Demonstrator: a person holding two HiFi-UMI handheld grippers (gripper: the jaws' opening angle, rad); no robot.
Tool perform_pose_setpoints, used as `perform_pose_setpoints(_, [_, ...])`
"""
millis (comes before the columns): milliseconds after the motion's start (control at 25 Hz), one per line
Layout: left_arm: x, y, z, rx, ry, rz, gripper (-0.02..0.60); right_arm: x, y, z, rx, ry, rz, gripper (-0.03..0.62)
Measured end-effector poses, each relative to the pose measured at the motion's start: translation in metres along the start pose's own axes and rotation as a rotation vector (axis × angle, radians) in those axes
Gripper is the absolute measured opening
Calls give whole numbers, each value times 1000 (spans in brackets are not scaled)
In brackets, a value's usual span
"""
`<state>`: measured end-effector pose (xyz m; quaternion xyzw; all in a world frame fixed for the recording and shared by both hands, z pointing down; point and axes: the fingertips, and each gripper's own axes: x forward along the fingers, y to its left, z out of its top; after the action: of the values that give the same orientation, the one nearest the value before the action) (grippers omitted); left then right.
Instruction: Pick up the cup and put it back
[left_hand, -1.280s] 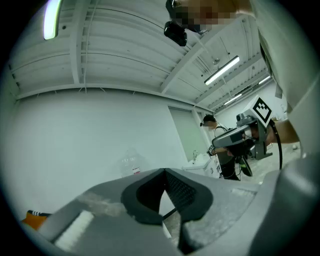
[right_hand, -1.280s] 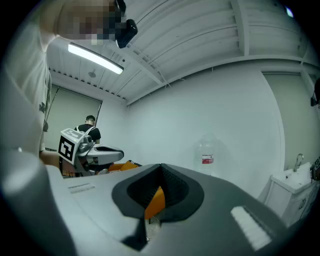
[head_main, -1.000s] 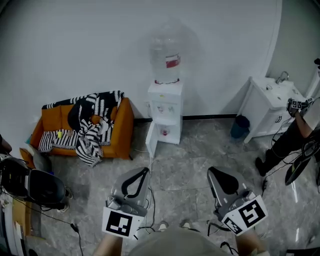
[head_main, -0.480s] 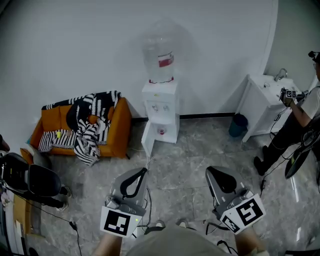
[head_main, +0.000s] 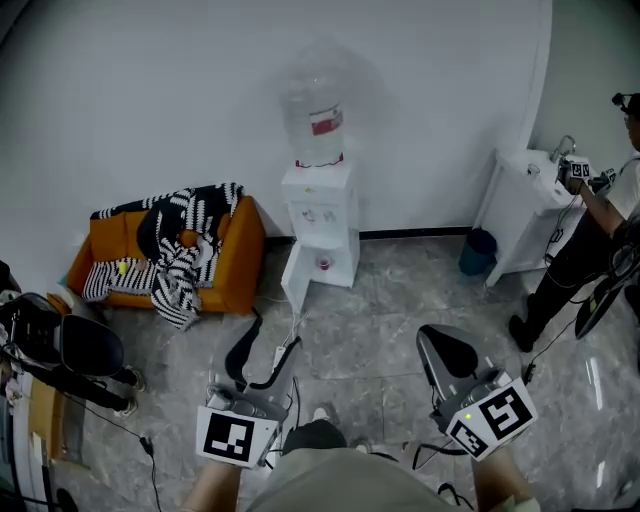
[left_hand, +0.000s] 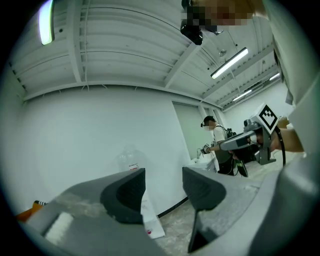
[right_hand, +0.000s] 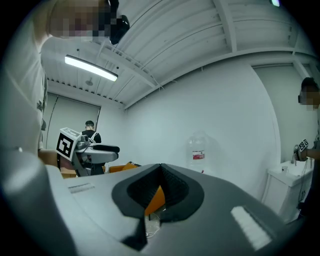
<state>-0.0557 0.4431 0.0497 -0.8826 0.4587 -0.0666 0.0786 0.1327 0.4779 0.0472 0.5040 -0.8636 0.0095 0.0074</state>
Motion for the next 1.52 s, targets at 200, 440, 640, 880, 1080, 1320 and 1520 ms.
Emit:
perform_pose_setpoints(200, [7,-4,0,25,-6,16,239,-1,-6,-2,1,-17,14,3])
perform_pose_setpoints(440, [20,2,-19,40,-10,23,239,17,-4,-22,-13,-18,42,3])
perform_pose_setpoints(640, [43,20,-38,20,15,22,239,45,-10,-34,2,-14,48,3])
perform_pose_setpoints(880, [85,54,-51,1,27,19,239,95,-34,-42,6,11,39,3])
perform_pose_setpoints(1080, [131,90,-62,-3,39,-6,239,151,-59,-45,23,34,20,3])
perform_pose_setpoints(1320, [197,152,-71,-10,48,-31,239,236,-87,-41,16,77,4,3])
perform_pose_setpoints(1520, [252,214,-73,-14,42,-44,239,314,-105,-30,-28,93,3,3])
